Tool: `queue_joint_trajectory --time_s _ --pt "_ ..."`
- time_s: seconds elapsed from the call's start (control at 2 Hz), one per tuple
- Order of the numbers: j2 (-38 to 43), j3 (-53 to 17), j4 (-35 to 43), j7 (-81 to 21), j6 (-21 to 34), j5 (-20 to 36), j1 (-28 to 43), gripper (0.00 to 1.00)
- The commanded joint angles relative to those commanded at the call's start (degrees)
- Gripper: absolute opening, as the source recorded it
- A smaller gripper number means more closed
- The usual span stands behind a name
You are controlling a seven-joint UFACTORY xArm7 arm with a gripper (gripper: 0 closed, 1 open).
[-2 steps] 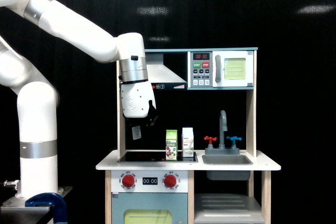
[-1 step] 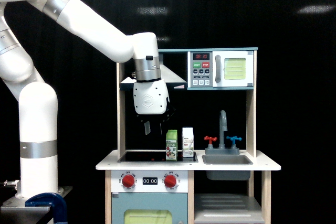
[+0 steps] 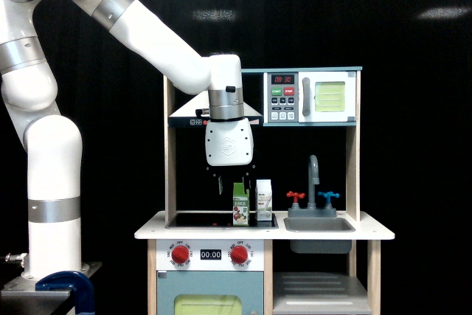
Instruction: Put the green box into the sink
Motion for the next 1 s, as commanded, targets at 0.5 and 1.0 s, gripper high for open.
queue_joint_trajectory --time_s 0.5,1.0 --pt "2.5 -1.4 0.6 -3.2 -1.1 7.2 2.2 1.00" --pt "7.7 -0.4 4.2 -4.0 -2.4 11.4 4.0 1.00"
